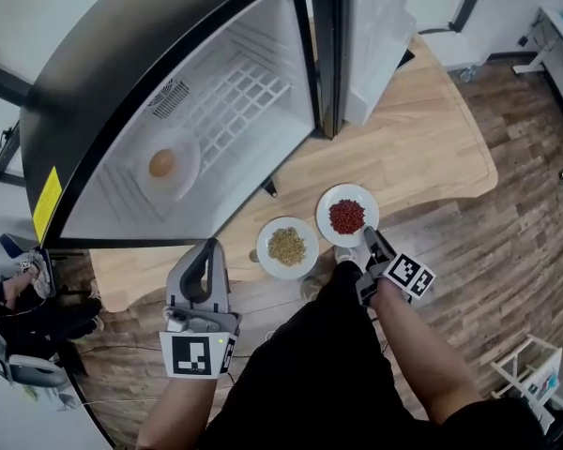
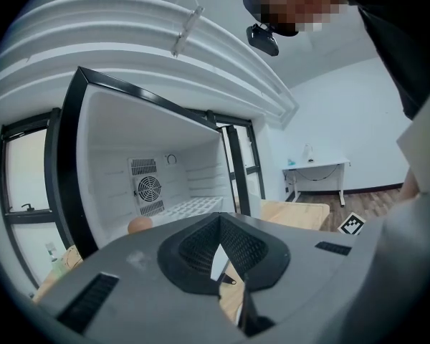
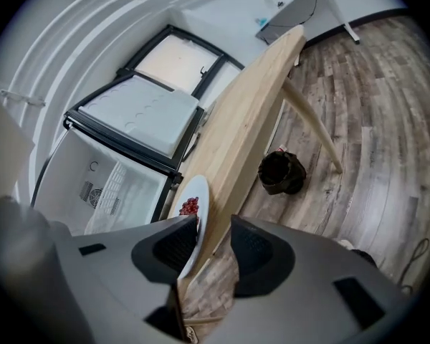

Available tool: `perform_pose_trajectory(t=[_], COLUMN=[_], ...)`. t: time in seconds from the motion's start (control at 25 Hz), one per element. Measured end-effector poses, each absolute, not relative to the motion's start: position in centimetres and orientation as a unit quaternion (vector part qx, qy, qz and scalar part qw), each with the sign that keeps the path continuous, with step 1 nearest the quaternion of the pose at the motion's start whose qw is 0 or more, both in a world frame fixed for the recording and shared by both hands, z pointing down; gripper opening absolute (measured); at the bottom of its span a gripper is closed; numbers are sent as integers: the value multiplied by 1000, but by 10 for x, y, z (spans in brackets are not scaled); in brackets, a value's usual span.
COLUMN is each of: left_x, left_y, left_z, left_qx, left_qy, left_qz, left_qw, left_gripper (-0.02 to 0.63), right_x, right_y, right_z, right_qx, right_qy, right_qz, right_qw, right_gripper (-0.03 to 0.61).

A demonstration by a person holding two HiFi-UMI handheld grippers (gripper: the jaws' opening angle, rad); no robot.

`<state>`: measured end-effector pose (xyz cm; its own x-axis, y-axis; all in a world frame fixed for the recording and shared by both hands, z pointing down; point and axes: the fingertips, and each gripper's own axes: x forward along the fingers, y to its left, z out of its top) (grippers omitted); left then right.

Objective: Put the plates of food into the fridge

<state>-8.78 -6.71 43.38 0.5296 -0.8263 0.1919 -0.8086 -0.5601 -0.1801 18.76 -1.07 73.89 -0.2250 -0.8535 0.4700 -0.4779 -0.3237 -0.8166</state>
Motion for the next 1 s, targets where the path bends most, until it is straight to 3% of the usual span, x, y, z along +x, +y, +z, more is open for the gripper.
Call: perform_pose_trajectory(t=[0.12, 0.24, 0.56, 1.0], left_x=[-93, -95, -88, -96], left_y=[-64, -62, -63, -64], left_z=[435, 436, 429, 413], left_qx=[-871, -871, -877, -875], left_qy=[471, 473, 464, 474], left_qz=[-131, -132, -118, -91], left_qw=[36, 35, 38, 36], left_gripper=[5, 5, 5, 5], right_x=[185, 183, 184, 181], right_y=[-15, -16, -4, -18], right_z=[739, 734, 711, 656], right_qx=[-591, -588, -565, -548], right_qy=[563, 567, 558, 586], right_qz=[-550, -550, -563, -545], right_qw=[176, 171, 229, 244], right_gripper=[157, 70, 32, 32])
